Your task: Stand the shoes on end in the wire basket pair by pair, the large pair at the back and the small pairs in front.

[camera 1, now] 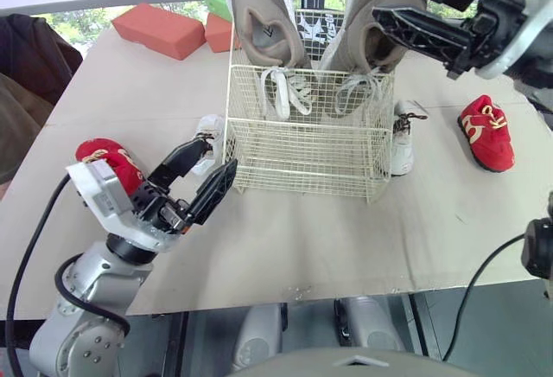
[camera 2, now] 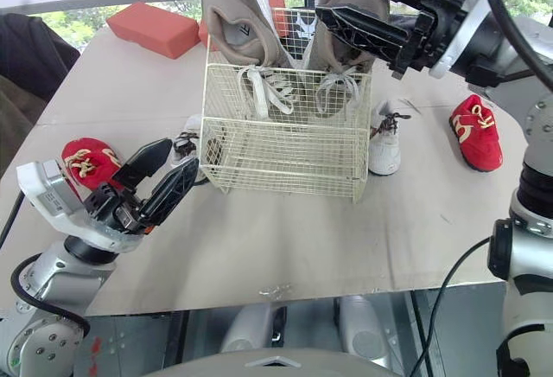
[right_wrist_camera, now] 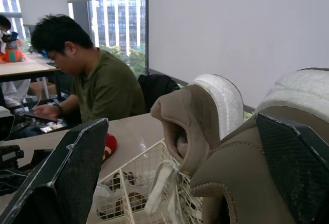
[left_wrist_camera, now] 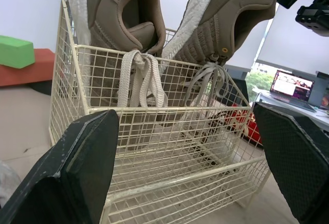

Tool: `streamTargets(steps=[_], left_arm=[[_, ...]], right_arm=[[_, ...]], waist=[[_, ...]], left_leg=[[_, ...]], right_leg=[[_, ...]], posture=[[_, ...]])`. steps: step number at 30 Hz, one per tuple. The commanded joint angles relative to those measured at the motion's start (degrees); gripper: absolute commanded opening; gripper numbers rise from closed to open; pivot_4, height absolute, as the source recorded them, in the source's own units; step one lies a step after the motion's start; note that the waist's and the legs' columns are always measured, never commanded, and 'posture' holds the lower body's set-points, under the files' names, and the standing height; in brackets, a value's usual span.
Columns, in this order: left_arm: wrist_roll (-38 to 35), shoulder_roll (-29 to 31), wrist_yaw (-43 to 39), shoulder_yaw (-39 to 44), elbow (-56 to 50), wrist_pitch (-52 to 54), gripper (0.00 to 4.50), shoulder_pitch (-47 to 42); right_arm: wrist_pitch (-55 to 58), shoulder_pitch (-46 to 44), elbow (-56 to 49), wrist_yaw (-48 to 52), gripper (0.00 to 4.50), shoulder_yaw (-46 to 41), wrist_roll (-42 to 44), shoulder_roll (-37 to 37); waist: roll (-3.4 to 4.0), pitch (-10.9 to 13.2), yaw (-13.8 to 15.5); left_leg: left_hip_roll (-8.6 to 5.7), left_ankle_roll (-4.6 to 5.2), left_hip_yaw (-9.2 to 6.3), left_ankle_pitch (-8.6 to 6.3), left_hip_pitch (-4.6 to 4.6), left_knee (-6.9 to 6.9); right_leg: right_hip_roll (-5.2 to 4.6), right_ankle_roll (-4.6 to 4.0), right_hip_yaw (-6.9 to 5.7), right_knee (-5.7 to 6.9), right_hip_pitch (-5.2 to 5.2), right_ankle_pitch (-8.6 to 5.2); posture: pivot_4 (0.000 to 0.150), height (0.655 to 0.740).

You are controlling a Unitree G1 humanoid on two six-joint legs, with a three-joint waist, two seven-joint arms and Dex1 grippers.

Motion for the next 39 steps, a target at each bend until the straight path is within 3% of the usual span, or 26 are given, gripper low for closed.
streamTargets(steps=[1,8,12,16,21,27,30,34,39], left_arm=[[-0.1,-0.1,-0.2,0.2,-2.4,-1.3,4.50,-0.4],[0.2,-0.2,-0.2,-0.2,-2.0,-1.3,4.50,-1.3],[0.4,-0.5,0.6,0.2,-2.5,-1.4,4.50,-0.5],[0.6,-0.9,1.0,0.7,-3.0,-1.6,4.50,0.7],[0.5,-0.7,1.4,1.0,-2.6,-1.6,4.50,0.6],[0.0,-0.7,4.1,2.3,-0.5,-0.9,4.50,-0.9],[-0.5,-0.7,6.7,3.9,0.8,-0.4,4.50,-1.6],[-0.7,-0.1,9.5,6.0,2.8,0.7,4.50,-1.9],[1.6,2.3,10.4,6.7,4.2,2.9,4.50,-1.4]], right_arm=[[1.4,-2.2,1.0,2.0,4.43,4.1,-0.8,2.5],[2.3,-7.4,7.1,3.9,4.43,8.5,-5.3,7.7],[2.5,-6.0,10.0,1.7,4.43,6.0,-7.2,7.5],[1.8,-4.5,10.4,-1.8,4.43,1.4,-7.4,7.4],[2.5,-2.0,6.6,-3.4,4.43,-3.0,-5.2,6.4],[-1.5,5.6,-3.8,4.5,4.43,-4.6,-2.4,4.7],[-5.3,9.5,-6.3,6.9,4.43,-2.7,-6.4,3.3],[-6.9,15.0,-11.1,8.5,4.43,-2.7,-5.6,3.1],[-9.9,17.9,-12.9,6.0,4.43,-0.3,-11.1,3.2]], waist=[[0.02,0.0,-0.1],[0.06,0.0,0.3],[0.05,0.0,0.9],[0.04,0.0,0.9],[0.13,0.1,1.1],[0.15,0.1,1.1],[0.15,0.1,1.1],[0.14,0.1,1.3],[0.14,0.1,1.5]], left_leg=[[0.00,0.00,0.09,0.00,0.01,-0.05],[0.02,-0.01,-0.07,0.00,-0.30,-0.19],[-0.10,-0.02,-0.29,0.01,-1.35,0.00],[-0.13,-0.02,-0.40,0.00,-1.55,-0.01],[-0.16,-0.02,-0.41,0.01,-1.67,-0.01],[-0.15,-0.02,-0.40,0.01,-1.94,-0.03],[-0.13,-0.01,-0.38,0.00,-1.96,-0.06],[-0.14,-0.02,-0.37,0.01,-1.93,-0.01],[-0.19,-0.02,-0.37,0.01,-1.92,0.00]], right_leg=[[0.03,0.01,0.07,0.01,-0.04,0.01],[-0.03,0.20,-0.08,-0.05,-0.31,0.14],[-0.22,0.23,-0.30,-0.04,-1.16,0.17],[-0.32,0.24,-0.44,-0.14,-1.26,0.16],[-0.30,0.24,-0.47,-0.09,-1.39,0.16],[-0.23,0.26,-0.49,-0.08,-1.64,0.15],[-0.23,0.26,-0.46,-0.08,-1.68,0.15],[-0.23,0.26,-0.46,-0.02,-1.67,0.16],[-0.20,0.26,-0.46,0.00,-1.68,0.16]], posture=[[0.150,0.7400],[0.150,0.7400],[0.150,0.7400],[0.150,0.7400],[0.150,0.7400],[0.150,0.7400],[0.150,0.7400],[0.150,0.7400],[0.150,0.7400]])
